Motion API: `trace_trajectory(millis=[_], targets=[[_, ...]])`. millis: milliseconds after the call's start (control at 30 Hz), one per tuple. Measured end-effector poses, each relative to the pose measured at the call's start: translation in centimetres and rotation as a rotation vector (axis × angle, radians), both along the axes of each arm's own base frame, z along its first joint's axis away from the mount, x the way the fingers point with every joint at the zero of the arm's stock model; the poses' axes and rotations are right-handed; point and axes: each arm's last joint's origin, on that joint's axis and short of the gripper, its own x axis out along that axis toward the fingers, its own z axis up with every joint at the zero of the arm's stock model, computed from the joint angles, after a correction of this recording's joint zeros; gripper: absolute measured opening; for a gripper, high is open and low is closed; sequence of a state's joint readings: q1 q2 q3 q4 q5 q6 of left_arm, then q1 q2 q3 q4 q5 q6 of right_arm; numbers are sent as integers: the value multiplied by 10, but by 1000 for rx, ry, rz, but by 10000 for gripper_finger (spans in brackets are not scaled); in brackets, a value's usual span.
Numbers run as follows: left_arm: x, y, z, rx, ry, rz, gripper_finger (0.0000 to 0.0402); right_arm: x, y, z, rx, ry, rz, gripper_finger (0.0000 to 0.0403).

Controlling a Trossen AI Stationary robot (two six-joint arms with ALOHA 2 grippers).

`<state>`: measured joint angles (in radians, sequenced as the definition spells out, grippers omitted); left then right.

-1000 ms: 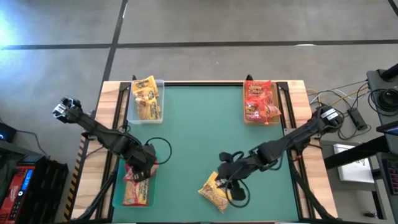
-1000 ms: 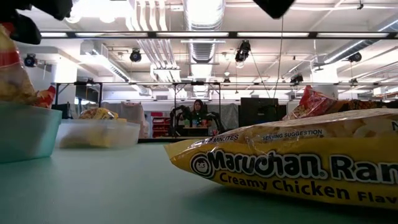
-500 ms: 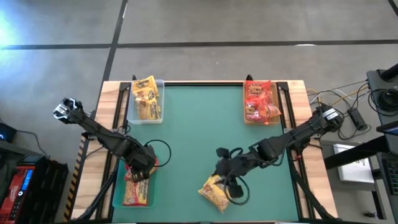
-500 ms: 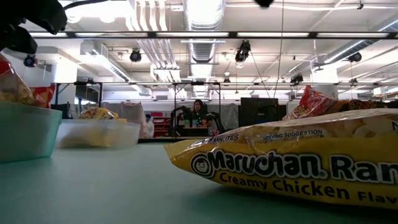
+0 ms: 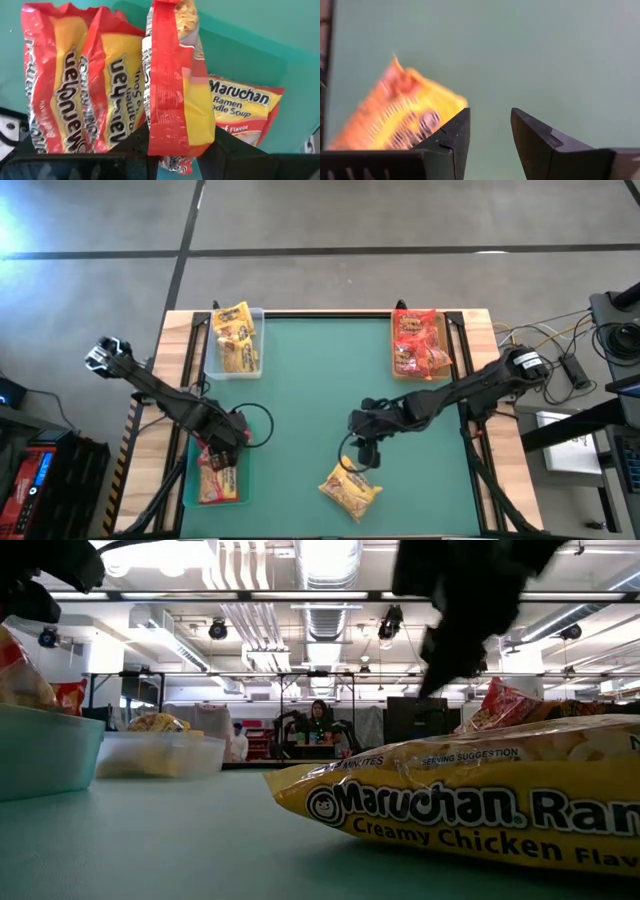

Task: Sort Maruchan noodles
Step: Put the red noodle pack into the green bin

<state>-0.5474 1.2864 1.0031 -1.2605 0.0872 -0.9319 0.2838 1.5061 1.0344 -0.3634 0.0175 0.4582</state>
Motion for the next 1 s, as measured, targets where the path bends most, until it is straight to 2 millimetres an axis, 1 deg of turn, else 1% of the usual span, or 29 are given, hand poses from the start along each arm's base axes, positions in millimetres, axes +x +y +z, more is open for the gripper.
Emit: trace_trajectory(millis=[67,167,267,367,533,733,833,933,1000], targets=[[-4,3,3,5,15,19,84,-7,-1,-12,-8,40,3,132],[-7,4,6,-3,3,51,84,-15,-2,-26,14,96,-49,132],[-8,5,8,-14,-17,50,84,-20,-4,-35,26,131,-88,132],[-7,5,9,-6,-39,38,84,-23,-5,-39,28,146,-100,132],[-5,4,8,1,-67,20,84,-23,-5,-40,28,148,-100,132],[-3,1,8,-19,-89,16,84,-18,-4,-33,36,123,-99,132],[-9,2,9,32,-66,37,84,-16,-3,-28,42,107,-99,132],[-9,3,9,51,-76,48,86,-13,-2,-24,46,94,-98,132],[-9,4,10,67,-88,99,97,-10,-1,-20,51,79,-98,132]])
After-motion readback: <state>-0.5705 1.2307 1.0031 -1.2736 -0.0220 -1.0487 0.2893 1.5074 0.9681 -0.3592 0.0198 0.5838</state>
